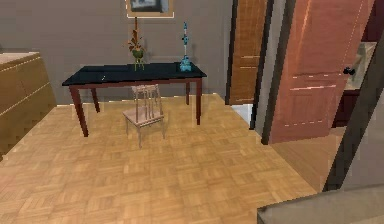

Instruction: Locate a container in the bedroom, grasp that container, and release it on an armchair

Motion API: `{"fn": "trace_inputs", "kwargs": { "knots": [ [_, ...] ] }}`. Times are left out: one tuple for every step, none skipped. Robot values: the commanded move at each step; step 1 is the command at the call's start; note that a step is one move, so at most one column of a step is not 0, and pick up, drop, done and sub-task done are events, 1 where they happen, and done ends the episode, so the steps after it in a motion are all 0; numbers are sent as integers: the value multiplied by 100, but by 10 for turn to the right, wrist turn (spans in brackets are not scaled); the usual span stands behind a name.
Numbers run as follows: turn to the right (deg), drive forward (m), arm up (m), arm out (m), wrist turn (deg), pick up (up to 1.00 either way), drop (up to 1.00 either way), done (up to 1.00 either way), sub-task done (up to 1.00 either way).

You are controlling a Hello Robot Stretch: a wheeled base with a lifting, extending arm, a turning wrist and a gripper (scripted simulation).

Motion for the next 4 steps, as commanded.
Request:
{"fn": "trace_inputs", "kwargs": {
  "knots": [
    [0, 0, 0, 42, 0, 0, 0, 0, 0],
    [0, 0, 0, 0, 450, 0, 0, 0, 0],
    [0, 0, 0, 0, 420, 0, 0, 0, 0],
    [0, 0, -30, 0, 0, 0, 0, 0, 0]
  ]
}}
